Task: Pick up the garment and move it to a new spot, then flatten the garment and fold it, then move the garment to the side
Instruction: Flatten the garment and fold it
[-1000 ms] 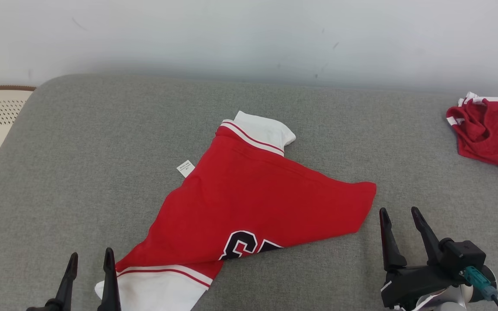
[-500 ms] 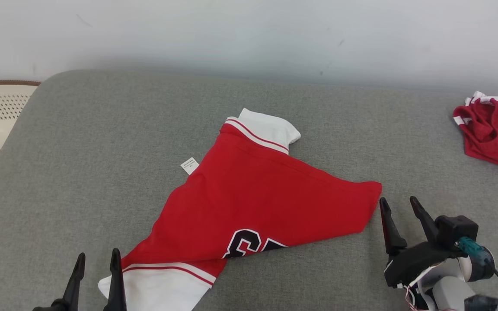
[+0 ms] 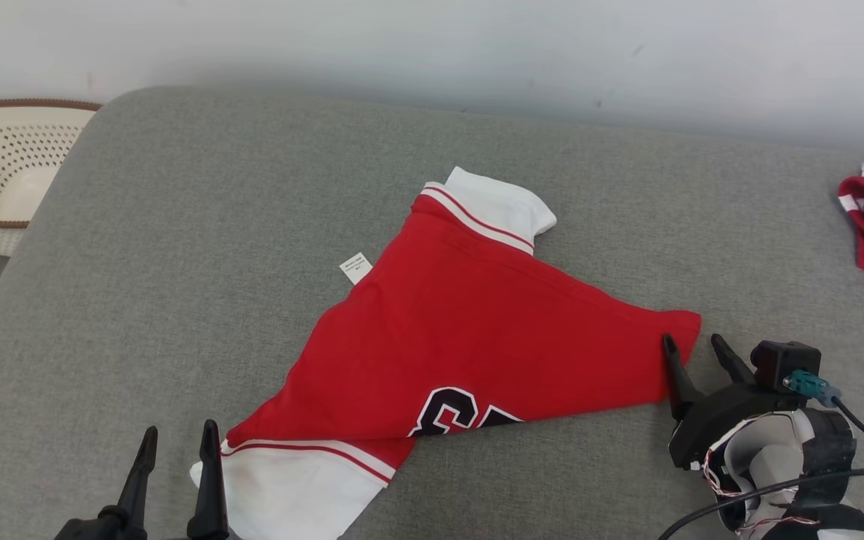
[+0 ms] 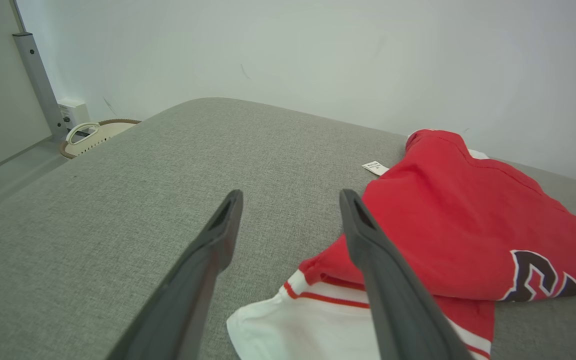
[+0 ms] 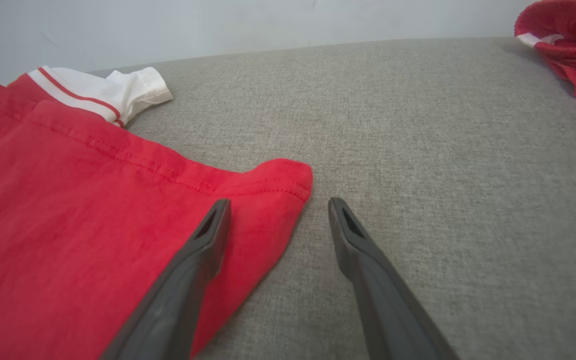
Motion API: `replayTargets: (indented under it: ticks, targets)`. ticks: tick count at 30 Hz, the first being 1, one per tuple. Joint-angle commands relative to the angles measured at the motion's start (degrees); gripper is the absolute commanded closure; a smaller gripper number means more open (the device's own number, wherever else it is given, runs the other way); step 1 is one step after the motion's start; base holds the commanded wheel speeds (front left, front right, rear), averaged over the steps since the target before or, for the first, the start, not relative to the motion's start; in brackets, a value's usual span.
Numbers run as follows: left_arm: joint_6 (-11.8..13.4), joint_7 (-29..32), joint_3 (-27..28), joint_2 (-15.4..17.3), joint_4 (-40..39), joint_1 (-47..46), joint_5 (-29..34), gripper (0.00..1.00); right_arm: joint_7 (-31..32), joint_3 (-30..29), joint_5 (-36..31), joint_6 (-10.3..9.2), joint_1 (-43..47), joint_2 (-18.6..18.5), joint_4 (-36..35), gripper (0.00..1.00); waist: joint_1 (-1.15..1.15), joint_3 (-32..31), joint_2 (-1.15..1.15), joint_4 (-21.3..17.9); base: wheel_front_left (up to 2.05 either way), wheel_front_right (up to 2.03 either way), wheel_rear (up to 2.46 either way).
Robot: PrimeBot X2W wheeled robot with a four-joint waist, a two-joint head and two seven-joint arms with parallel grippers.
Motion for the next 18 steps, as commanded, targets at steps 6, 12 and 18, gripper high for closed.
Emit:
replayTargets:
  ticks: [6, 12, 18]
  targets:
    - [-0.5, -0.3, 0.6, -0.2, 0.6, -0.8, 0.4, 0.00, -0.5, 2.8, 3.3, -0.04, -2.5, 0.0, 3.7, 0.41, 0.00, 0.9, 0.00, 1.3, 0.00, 0.00, 0.00]
    - [-0.9, -0.3, 0.8, -0.4, 1.1, -1.0, 0.6, 0.00, -0.6, 5.4, 5.9, -0.04, -3.6, -0.5, 4.1, 1.00, 0.00, 0.9, 0.00, 1.6, 0.00, 0.00, 0.00]
    - [-0.7, -0.3, 0.9, -0.5, 1.6, -0.2, 0.6, 0.00, -0.6, 5.2, 8.8, -0.04, -2.0, -1.4, -3.5, 1.00, 0.00, -0.4, 0.00, 0.8, 0.00, 0.00, 0.00]
